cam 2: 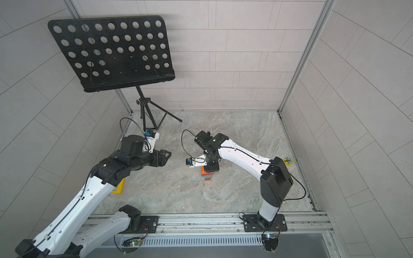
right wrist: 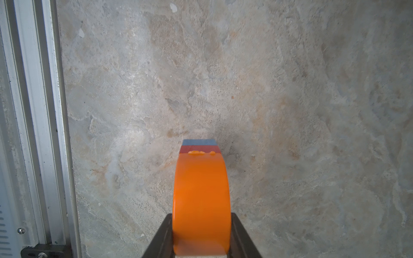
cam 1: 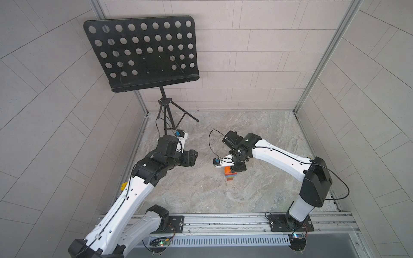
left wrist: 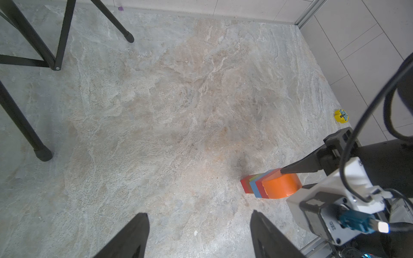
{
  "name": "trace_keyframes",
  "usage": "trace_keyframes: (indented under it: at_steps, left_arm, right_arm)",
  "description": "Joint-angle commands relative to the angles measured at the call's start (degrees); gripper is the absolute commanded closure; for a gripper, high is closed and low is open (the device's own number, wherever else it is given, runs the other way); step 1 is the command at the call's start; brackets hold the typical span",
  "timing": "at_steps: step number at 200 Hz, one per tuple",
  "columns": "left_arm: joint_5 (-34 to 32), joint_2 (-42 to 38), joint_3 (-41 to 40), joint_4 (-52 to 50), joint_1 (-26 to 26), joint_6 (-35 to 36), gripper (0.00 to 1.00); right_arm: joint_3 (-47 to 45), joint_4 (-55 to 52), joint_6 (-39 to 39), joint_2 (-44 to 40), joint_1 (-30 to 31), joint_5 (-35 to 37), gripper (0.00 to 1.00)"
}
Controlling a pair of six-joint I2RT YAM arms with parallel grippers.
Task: Assemble an ice cream with lego
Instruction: Assemble the lego brick with the lego brick.
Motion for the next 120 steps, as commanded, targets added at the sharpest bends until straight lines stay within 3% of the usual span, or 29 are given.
trace_keyframes:
  at_steps: [1,120]
  left_arm:
    - [0.47,0.01,-0.56,0.79,0.48,0.29,0.22]
    - [0.47,-0.17,-0.54,0.87,0.50,0.27,0.22]
  right_arm:
    - [-3.20,-2.00,0.81,4.36,0.35,2.28,0.61]
    - [-0.28,0.16,2.15,-1.00,-1.05,-1.02,0.43]
